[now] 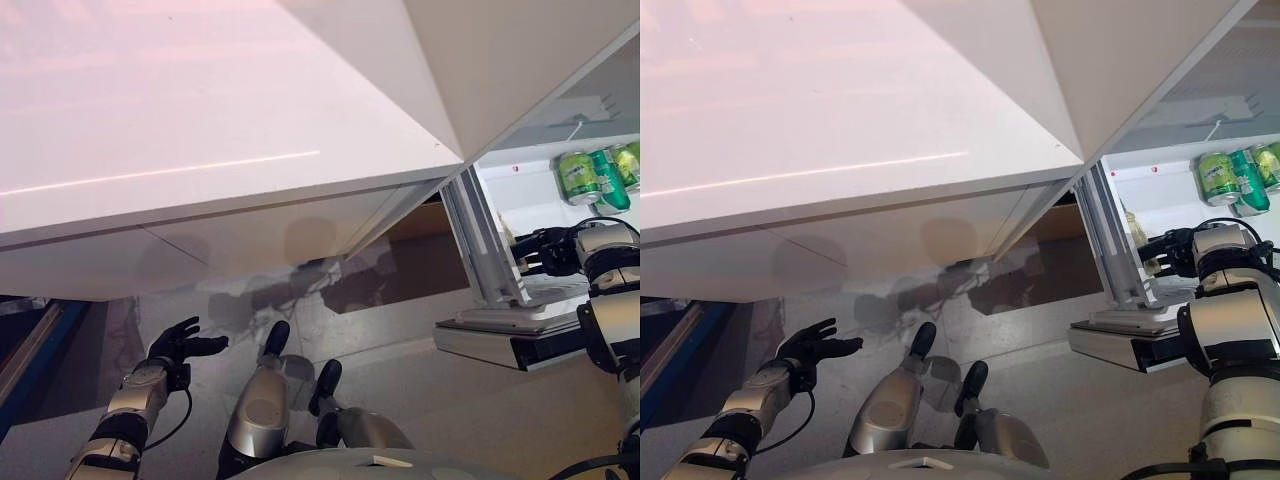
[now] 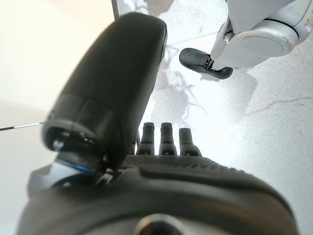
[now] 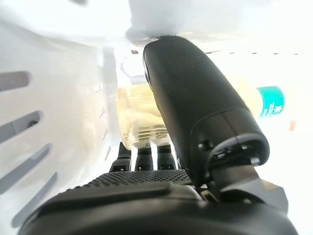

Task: Put drinks into fridge and close the fridge

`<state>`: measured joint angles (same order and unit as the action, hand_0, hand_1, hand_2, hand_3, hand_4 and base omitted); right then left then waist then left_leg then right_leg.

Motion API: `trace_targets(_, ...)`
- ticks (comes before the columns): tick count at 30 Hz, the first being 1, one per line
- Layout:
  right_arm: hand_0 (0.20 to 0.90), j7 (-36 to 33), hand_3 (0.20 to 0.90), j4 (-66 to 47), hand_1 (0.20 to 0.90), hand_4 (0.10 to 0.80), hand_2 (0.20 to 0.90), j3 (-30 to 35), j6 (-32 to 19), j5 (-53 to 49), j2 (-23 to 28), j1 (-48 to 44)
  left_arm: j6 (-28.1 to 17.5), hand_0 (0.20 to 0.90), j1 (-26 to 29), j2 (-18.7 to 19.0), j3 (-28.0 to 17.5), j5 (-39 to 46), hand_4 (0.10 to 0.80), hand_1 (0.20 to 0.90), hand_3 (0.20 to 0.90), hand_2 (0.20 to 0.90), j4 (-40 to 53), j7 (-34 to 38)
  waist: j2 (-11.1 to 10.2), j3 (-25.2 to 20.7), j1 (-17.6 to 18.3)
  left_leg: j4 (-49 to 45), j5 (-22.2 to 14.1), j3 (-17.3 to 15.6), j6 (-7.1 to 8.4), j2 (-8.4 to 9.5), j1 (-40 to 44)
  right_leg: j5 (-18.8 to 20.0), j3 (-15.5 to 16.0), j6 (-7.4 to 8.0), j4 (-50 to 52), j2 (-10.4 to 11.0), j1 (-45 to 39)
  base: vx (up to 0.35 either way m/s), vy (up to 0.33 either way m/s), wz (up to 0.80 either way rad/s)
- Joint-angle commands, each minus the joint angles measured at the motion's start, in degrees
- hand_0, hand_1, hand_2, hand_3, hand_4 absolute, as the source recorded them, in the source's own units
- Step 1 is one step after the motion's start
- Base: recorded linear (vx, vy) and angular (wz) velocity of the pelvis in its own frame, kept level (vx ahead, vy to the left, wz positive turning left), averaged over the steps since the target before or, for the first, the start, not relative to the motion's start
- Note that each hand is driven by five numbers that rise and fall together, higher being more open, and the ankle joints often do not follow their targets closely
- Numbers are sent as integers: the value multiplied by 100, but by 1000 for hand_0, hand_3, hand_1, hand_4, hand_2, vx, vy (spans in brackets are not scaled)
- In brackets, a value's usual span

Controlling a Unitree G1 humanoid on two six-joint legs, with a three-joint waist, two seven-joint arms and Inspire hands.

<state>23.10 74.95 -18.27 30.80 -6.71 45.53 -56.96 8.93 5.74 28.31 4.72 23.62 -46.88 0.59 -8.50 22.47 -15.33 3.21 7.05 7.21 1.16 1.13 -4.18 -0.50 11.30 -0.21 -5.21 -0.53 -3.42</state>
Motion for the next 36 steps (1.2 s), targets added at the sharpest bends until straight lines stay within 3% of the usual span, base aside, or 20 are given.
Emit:
trace_targets(1, 900, -387, 900, -433, 900, 800, 900, -363, -385, -285, 461, -378, -26, 900, -204, 259, 184, 0, 800, 900, 900, 900, -141, -100, 93, -576, 78, -34, -472, -88, -174, 164, 33, 376, -101, 257, 373, 122, 503, 31, 36, -2)
trace_targets(11, 900, -1557, 900, -1291, 900, 800, 900, -103, -1123, -592, 930, -213, -69, 900, -229, 54, 280, 67, 800, 900, 900, 900, -577, -252, 176, -1015, 404, -5, -595, -219, -197, 174, 308, 292, -253, 276, 344, 127, 326, 23, 76, -4)
trace_targets(15, 900, -2564, 900, -2842, 900, 800, 900, 304, -1351, -1016, 1178, 286, -64, 900, -343, -166, 243, 185, 800, 900, 900, 900, -831, -251, 318, -1254, 724, 0, -677, -339, -205, 169, 474, 237, -416, 288, 357, 138, 243, 27, 121, -6)
trace_targets(21, 900, -3523, 900, -4899, 900, 800, 900, 1518, -1856, -1008, 1064, 1383, -115, 900, -501, -467, 76, 200, 800, 900, 900, 900, -1069, -300, 526, -1474, 1067, 38, -768, -428, -243, 163, 661, 171, -608, 312, 352, 147, 144, 14, 82, -13)
trace_targets(26, 900, -4403, 900, -6524, 900, 800, 900, 2856, -2834, -1080, 723, 2620, -312, 900, -689, -679, -127, 4, 800, 900, 900, 900, -1227, -476, 644, -1603, 1392, 91, -844, -525, -265, 153, 806, 145, -778, 337, 304, 143, 72, -22, 34, -10)
trace_targets(32, 900, -5285, 900, -7322, 900, 800, 900, 3970, -3618, -1116, 326, 3916, -435, 900, -907, -843, -321, -62, 800, 900, 900, 900, -1182, -505, 701, -1703, 1678, 130, -898, -690, -260, 125, 875, 149, -911, 363, 243, 120, 62, -54, 0, -16)
trace_targets(36, 900, -5457, 900, -7420, 900, 800, 900, 4516, -4218, -1495, -92, 4689, -548, 900, -1016, -950, -366, -53, 800, 900, 900, 900, -1188, -560, 729, -1725, 1818, 139, -867, -815, -248, 114, 867, 217, -985, 384, 211, 112, 94, -66, -2, -20)
